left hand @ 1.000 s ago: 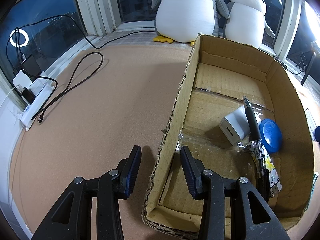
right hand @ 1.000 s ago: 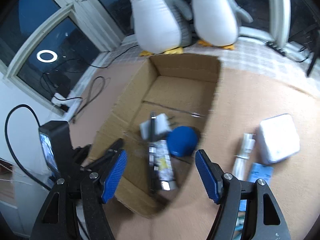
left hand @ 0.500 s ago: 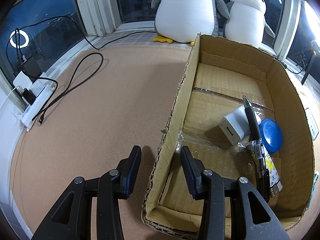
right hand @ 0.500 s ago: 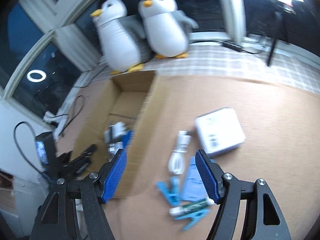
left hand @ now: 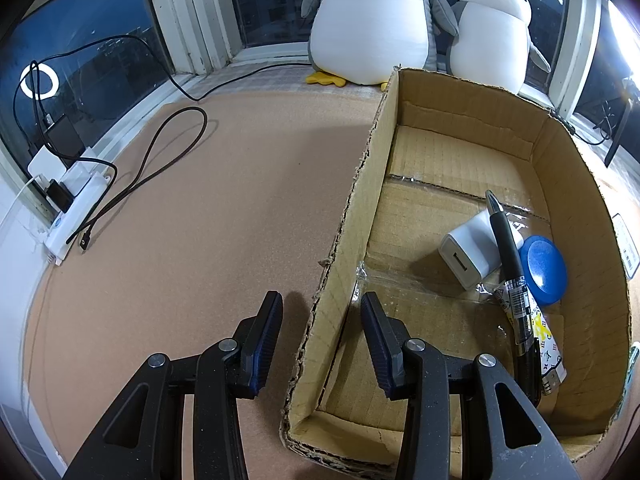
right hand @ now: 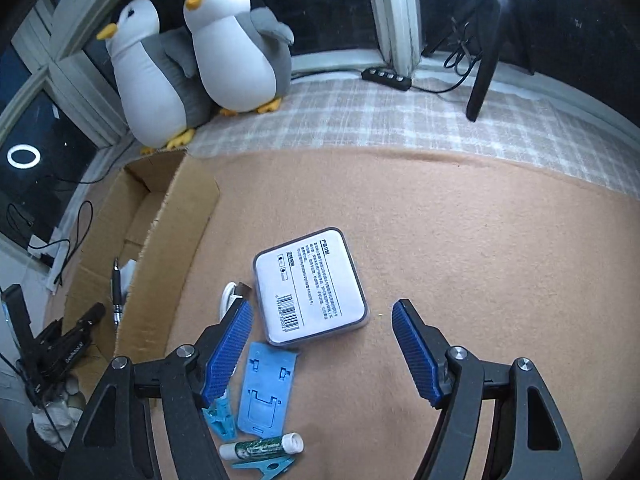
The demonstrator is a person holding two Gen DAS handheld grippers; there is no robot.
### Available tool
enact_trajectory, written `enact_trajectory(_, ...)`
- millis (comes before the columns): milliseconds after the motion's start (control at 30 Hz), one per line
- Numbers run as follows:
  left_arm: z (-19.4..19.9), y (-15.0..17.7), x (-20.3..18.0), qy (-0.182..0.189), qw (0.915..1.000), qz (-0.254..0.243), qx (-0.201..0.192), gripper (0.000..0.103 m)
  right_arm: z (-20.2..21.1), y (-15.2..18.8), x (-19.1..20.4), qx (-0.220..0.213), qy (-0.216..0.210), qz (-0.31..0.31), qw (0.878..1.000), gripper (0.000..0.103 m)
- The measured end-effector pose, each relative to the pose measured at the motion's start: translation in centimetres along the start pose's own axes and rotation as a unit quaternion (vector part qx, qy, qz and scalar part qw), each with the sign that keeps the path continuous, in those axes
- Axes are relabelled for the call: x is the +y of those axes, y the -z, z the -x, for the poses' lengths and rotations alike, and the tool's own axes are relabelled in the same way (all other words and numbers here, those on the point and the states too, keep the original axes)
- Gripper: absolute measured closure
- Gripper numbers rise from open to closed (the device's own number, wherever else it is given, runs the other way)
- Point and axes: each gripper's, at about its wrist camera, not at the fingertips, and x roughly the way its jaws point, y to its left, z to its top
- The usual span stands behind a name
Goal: Organize rigid objects
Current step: 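Move the right tool to the white square power bank box and grip it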
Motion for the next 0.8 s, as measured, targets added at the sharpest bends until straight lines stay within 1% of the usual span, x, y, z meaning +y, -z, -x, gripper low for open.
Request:
enact_trajectory(133,0.0,0.0,0.0,0.0,1.0,0.0,0.0,0.059,-1.6,-0.4,0.7,0.025,0.007,0.028,0.999,0.032)
enact_trajectory(267,0.0,0.0,0.0,0.0,1.0,0.0,0.0,0.059,-2.5,-0.6,1.5,0.036,0.017,0.052,0.998,0.032)
enact_trajectory(433,0.0,0.0,0.0,0.0,1.0,0.0,0.0,0.059,-3.6,-0.7,1.7,0.052,0.026,0.061,0.996,0.031)
enact_trajectory(533,0.0,0.0,0.0,0.0,1.0,-0.001,0.0,0.059,-3.9,-0.8,1.9,0.054,0.029,0.063,0.996,0.027)
enact_trajectory(667,0.0,0.0,0.0,-0.001,1.0,-0.002,0.0,0.059,-3.9,-1.1,2.1,0.058,0.028,0.064,0.996,0.026)
enact_trajectory(800,0.0,0.0,0.0,0.0,1.0,-0.001,0.0,0.059,-4.4,-0.9,2.9,0.069,0.03,0.082,0.994,0.026)
